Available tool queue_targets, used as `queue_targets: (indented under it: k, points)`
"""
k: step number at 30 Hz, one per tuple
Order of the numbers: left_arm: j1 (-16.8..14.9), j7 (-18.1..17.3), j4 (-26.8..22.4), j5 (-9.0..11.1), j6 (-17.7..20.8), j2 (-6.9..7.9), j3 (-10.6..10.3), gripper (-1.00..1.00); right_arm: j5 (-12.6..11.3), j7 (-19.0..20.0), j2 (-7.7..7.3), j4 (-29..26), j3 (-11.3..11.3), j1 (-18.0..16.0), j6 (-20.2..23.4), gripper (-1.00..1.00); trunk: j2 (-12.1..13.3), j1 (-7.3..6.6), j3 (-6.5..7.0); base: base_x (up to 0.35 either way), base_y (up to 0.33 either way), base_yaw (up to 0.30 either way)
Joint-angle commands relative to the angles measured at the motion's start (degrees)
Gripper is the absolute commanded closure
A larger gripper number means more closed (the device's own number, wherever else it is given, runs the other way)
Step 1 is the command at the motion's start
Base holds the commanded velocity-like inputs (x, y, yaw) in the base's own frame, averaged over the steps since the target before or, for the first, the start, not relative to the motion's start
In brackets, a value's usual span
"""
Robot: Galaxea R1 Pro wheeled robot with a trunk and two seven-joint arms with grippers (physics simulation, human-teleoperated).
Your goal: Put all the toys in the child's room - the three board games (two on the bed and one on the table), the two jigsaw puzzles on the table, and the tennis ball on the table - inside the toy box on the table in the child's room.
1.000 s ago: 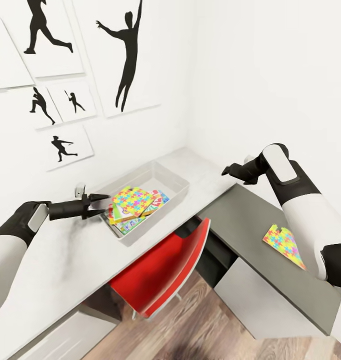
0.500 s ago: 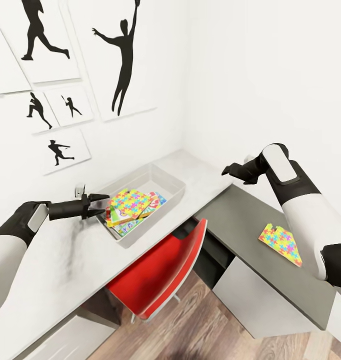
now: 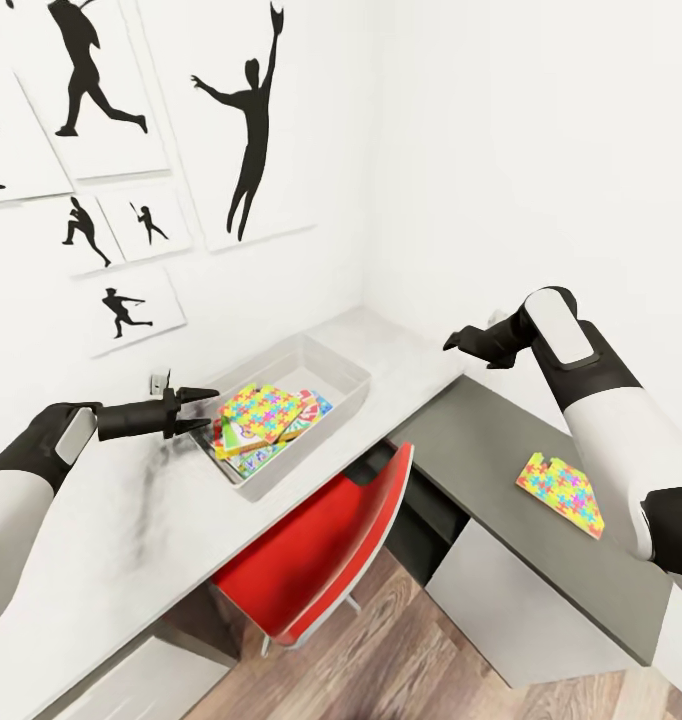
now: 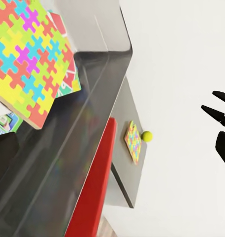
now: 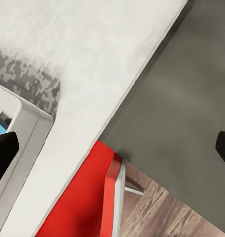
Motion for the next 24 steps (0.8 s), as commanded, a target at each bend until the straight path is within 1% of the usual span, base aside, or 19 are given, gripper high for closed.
queue_targets:
  k: [1,24]
  points:
    - [-0.1,-0.2,0.0,-0.2,0.2,-0.01,0.1,-1.0,-0.6,-0.6,-0.07,0.0,0.2,-0.1,0.0,-1.0,-0.1,0.04,-0.01,0.0,0.0,0.0]
    - [-0.1,-0.2,0.0,-0.2,0.1,-0.01,0.1,-1.0,-0.6,-0.6,-0.07,0.0,0.2,-0.1,0.0,-1.0,-0.1,0.04,2.15,0.0,0.0,0.0]
